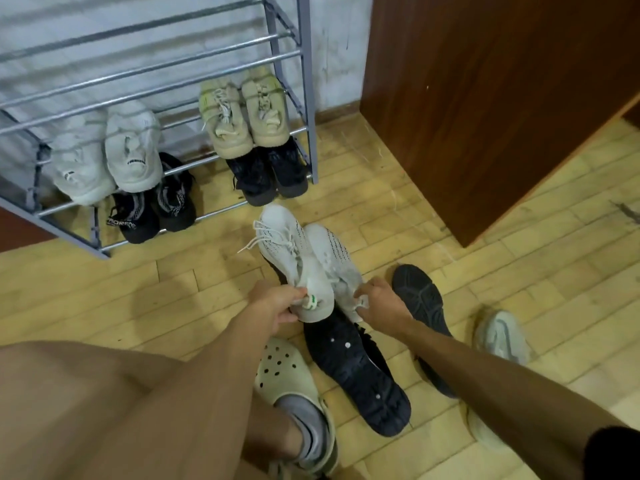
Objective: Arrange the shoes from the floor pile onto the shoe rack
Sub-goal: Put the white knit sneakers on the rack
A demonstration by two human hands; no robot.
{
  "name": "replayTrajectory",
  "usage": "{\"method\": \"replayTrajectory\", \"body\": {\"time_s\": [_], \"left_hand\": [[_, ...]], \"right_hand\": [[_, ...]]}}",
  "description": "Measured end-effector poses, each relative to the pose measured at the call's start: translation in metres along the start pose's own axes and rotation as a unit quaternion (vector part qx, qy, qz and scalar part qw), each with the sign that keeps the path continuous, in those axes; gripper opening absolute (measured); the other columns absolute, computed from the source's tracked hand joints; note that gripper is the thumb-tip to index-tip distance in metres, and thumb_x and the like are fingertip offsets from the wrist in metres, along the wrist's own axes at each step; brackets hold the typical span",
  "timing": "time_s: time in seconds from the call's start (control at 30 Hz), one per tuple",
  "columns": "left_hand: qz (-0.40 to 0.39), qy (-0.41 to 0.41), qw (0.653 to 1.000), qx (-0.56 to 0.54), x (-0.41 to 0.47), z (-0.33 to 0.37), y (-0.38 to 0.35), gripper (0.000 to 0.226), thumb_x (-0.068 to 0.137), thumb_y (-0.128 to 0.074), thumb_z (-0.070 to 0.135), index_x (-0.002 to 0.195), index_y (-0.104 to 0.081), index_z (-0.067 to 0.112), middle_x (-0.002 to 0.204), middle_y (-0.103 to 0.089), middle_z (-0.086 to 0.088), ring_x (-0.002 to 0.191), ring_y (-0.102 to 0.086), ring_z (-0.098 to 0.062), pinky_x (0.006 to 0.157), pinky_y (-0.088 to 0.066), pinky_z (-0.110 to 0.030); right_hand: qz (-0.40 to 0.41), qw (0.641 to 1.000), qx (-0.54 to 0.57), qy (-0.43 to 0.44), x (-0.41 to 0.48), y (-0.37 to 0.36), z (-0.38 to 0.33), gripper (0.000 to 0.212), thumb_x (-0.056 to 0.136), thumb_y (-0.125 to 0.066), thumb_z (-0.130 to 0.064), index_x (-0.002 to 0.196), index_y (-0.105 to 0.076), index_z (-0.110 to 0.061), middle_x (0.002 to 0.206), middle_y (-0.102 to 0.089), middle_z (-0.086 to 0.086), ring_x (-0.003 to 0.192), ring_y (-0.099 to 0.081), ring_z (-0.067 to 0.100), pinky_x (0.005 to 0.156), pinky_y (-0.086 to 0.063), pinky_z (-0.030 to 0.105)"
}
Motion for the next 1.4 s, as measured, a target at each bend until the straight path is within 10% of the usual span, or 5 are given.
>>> {"method": "replayTrajectory", "body": {"time_s": [0.43,0.7,1.07,1.2,1.4], "left_hand": [[0.03,0.015,0.999,0.028,0.03,-0.005,0.015,0.048,0.08,-0.074,0.01,0.123,-0.057,-0.003,0.124,-0.06,-0.016,0.109,-0.061,-0.028,0.073,-0.053,-0.031],[0.041,0.016,0.996,0.071,0.041,0.0,0.024,0.049,0.078,-0.076,0.012,0.121,-0.058,-0.002,0.12,-0.062,-0.018,0.105,-0.064,-0.031,0.076,-0.059,-0.036],[0.041,-0.006,0.998,0.051,0.013,-0.003,0.032,0.037,0.079,-0.075,0.007,0.11,-0.061,-0.004,0.106,-0.064,-0.017,0.101,-0.064,-0.03,0.08,-0.057,-0.036],[0.042,-0.028,0.999,0.018,-0.007,0.006,0.029,0.022,0.076,-0.076,0.005,0.094,-0.063,0.0,0.078,-0.061,-0.008,0.084,-0.06,-0.022,0.084,-0.056,-0.038],[0.022,-0.079,0.996,-0.047,-0.047,0.031,0.021,0.021,0.078,-0.074,0.005,0.096,-0.066,0.0,0.102,-0.068,-0.012,0.098,-0.064,-0.023,0.071,-0.053,-0.032]], "right_hand": [[-0.162,0.967,0.036,-0.191,0.061,-0.023,-0.001,0.136,0.059,-0.081,-0.06,0.154,0.001,-0.007,0.161,-0.008,0.017,0.145,-0.019,0.038,0.113,-0.031,0.052],[-0.155,0.964,0.062,-0.207,0.067,-0.009,0.007,0.096,0.073,-0.079,-0.033,0.146,-0.024,-0.004,0.138,-0.046,0.016,0.11,-0.059,0.033,0.077,-0.059,0.039],[-0.137,0.934,0.197,-0.265,0.036,0.004,0.001,0.025,0.079,-0.075,-0.009,0.09,-0.062,0.01,0.094,-0.062,0.024,0.077,-0.065,0.034,0.077,-0.06,0.047],[-0.118,0.942,0.192,-0.248,0.02,0.032,-0.009,0.037,0.072,-0.081,-0.011,0.097,-0.066,0.012,0.089,-0.066,0.023,0.065,-0.066,0.03,0.061,-0.061,0.045],[-0.084,0.948,0.23,-0.204,-0.009,0.102,-0.023,0.034,0.075,-0.079,-0.008,0.101,-0.068,0.011,0.096,-0.071,0.025,0.079,-0.072,0.037,0.068,-0.062,0.048]]}}
Point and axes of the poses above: each hand's wrist, its own x-axis towards the middle knuckle, its own y-axis out of the back of the hand, z = x × y, the point moved 4 cm from there along x, towards the middle knuckle
